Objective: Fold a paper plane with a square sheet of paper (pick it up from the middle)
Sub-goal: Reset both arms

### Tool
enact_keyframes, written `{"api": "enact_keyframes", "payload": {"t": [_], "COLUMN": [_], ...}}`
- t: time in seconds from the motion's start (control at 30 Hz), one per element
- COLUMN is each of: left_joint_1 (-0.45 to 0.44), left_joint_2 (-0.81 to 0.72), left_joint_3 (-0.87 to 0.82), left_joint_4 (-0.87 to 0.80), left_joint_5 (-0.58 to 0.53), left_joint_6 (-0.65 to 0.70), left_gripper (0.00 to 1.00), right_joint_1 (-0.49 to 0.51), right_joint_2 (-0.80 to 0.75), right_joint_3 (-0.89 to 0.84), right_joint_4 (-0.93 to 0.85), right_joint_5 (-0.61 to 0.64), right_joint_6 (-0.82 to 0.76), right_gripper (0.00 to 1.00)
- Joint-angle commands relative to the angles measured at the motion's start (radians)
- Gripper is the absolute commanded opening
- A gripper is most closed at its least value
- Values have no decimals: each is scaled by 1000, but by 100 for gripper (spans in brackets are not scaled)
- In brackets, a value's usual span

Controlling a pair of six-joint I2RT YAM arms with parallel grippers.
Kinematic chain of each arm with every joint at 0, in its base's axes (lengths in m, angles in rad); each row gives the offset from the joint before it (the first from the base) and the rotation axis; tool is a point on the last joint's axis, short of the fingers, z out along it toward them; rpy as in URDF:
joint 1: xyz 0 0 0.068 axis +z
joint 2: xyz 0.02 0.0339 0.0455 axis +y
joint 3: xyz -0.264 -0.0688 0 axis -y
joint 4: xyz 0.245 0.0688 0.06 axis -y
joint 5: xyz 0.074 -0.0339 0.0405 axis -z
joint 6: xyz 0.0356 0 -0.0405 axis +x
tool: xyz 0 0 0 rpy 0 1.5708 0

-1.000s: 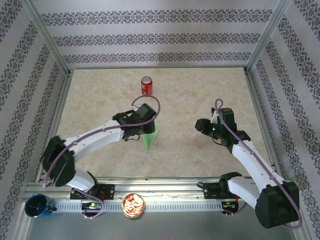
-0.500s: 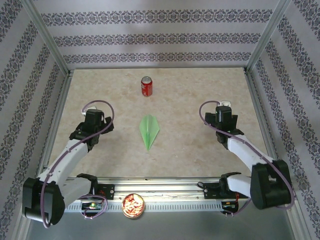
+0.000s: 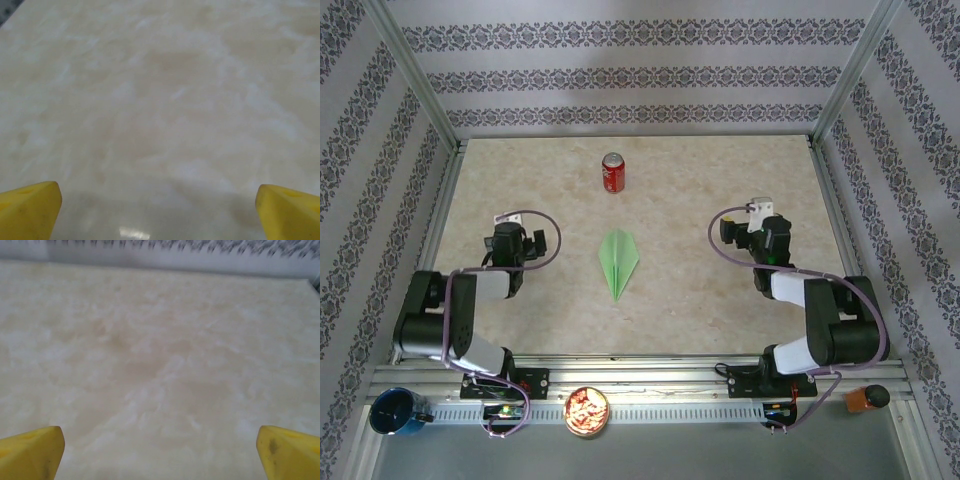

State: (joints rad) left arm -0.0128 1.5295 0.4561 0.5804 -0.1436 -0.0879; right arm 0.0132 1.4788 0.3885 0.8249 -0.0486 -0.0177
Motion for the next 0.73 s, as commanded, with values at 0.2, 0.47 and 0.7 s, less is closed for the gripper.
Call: {"api": "enact_keyframes", "payload": {"t": [0.2, 0.47, 0.7], "left_joint_1": [14, 7, 7], "left_joint_2": [66, 62, 61], "left_joint_3": [-98, -96, -96], "left_joint_4": [430, 419, 415], "left_joint_5": [18, 14, 15], "left_joint_6": [44, 48, 48], "left_gripper": [100, 100, 99], "right_joint_1": [0, 78, 70], "right_joint_2": [46, 60, 58], "right_joint_3": [-51, -69, -63], "right_joint_4": [165, 229, 212], "right_joint_5": [176, 291, 282], "right_joint_6": [86, 25, 30], "right_gripper": [98, 98, 98]}}
